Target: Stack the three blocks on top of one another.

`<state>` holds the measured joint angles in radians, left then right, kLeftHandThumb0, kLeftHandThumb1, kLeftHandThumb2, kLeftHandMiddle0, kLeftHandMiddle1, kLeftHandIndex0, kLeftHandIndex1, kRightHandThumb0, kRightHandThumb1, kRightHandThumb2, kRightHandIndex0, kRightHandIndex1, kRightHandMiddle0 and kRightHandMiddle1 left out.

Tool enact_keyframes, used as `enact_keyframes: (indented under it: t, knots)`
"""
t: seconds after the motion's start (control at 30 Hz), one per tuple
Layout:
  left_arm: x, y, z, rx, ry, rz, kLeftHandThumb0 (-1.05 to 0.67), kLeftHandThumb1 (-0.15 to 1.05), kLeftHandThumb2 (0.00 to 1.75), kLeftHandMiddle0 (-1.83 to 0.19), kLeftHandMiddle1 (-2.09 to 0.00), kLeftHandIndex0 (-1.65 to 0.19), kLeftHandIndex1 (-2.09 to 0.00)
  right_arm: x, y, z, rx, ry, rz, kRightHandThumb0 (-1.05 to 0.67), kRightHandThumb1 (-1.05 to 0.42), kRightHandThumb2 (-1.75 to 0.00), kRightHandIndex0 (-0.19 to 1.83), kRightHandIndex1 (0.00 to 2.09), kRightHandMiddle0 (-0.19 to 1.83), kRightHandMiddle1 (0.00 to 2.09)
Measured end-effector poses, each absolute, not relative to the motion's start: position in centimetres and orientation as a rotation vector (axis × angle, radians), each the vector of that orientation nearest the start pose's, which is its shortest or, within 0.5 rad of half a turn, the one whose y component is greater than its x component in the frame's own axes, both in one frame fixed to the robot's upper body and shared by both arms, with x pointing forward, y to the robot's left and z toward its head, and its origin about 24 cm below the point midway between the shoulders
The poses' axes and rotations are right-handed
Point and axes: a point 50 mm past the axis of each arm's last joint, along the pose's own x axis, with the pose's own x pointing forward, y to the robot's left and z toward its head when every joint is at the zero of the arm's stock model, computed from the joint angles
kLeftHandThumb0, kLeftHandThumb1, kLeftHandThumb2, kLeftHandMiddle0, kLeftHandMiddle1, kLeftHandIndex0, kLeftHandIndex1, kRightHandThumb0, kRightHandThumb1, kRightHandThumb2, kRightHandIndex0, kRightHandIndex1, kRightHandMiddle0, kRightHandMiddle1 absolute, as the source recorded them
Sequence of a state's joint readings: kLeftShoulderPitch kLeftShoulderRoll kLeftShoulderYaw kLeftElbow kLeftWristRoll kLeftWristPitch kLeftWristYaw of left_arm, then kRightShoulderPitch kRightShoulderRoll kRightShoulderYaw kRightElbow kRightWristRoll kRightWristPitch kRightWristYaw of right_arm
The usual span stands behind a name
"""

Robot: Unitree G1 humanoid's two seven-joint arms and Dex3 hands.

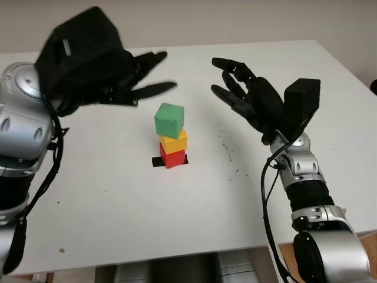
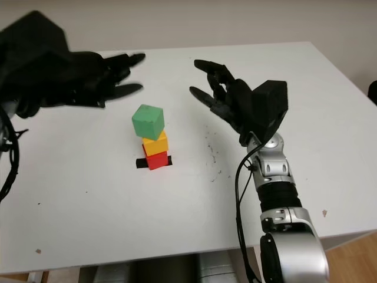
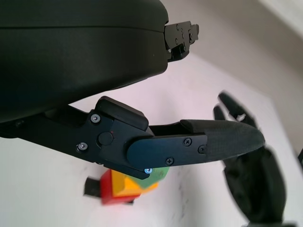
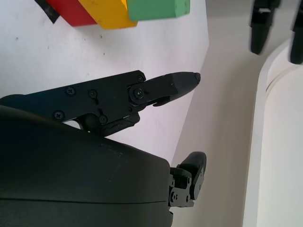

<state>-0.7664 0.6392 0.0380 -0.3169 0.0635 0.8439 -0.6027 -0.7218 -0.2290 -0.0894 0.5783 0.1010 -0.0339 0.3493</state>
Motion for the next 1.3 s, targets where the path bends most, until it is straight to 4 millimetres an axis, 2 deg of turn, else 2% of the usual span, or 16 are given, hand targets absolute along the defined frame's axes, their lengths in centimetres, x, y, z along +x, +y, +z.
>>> enact_keyframes:
  t: [0.13,0.27,0.4,0.73,1.0,1.3]
  knots:
    - [30.0,20.5,26.6,0.579,-0.168,-0.16,-0.9,1.05,0.6,0.19,0.0,0.19,-0.01,37.5,-16.0,14.1,-0.103,-0.163,0.377,-0.66,-1.05,-0.39,-0.19,0.0,-0.19,0.21]
    - [29.4,22.3,24.3,0.56,-0.207,-0.011,-0.87,1.05,0.63,0.19,0.0,0.18,-0.04,37.6,-16.2,13.9,-0.093,-0.14,0.383,-0.75,-1.05,-0.56,-0.19,0.0,-0.19,0.06]
    - [29.4,23.2,21.8,0.541,-0.191,0.074,-0.84,1.05,0.63,0.19,0.0,0.18,-0.05,37.6,-16.2,13.9,-0.093,-0.136,0.38,-0.76,-1.05,-0.62,-0.19,0.0,-0.19,0.05]
    - [29.6,24.0,16.5,0.298,-0.183,0.173,-0.81,1.05,0.56,0.19,0.0,0.13,-0.07,37.6,-16.1,13.7,-0.086,-0.109,0.352,-0.78,-1.05,-0.68,-0.19,0.0,-0.19,0.01]
    - [29.8,23.0,13.8,0.142,-0.22,0.164,-0.78,1.05,0.62,0.19,0.0,0.17,-0.05,37.5,-15.3,12.9,-0.005,-0.096,0.348,-0.8,-1.05,-0.7,-0.19,0.0,-0.19,0.0]
    - [29.8,23.1,12.3,0.114,-0.209,0.172,-0.77,1.05,0.62,0.19,0.0,0.15,-0.06,37.1,-14.8,13.0,0.069,-0.103,0.319,-0.8,-1.05,-0.72,-0.19,0.0,-0.19,0.0]
